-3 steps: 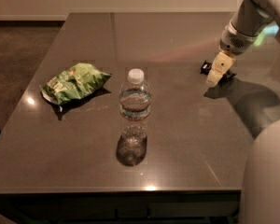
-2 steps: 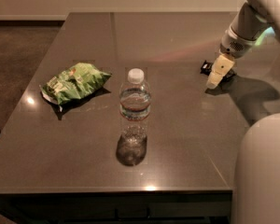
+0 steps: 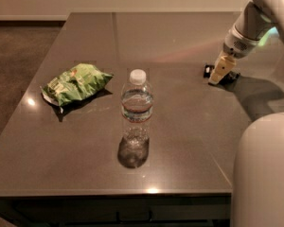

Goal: Pick rxbar chocolate

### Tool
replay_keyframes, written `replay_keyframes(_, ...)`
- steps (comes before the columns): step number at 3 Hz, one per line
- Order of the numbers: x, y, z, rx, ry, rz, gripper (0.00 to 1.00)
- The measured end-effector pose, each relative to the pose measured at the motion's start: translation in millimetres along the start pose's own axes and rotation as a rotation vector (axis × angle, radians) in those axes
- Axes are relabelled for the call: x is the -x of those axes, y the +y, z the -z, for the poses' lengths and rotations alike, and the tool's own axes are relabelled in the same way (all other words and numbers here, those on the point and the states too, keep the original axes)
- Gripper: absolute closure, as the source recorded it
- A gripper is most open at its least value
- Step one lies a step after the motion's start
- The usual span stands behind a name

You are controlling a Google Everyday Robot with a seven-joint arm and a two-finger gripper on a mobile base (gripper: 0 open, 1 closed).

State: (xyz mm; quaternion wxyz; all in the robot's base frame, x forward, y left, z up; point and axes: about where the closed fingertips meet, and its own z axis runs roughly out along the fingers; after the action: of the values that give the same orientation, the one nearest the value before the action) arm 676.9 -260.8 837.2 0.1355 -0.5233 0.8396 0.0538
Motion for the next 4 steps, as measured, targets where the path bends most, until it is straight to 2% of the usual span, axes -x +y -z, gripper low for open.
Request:
replay_keyframes(1,9,5,9,0.008,-0.036,0.019,0.78)
replay_keyframes(2,21,21,23,0.031,-0.1,0.027,0.99)
replay_keyframes(4,54,63,66,0.05,-0.234,0.108,1.0)
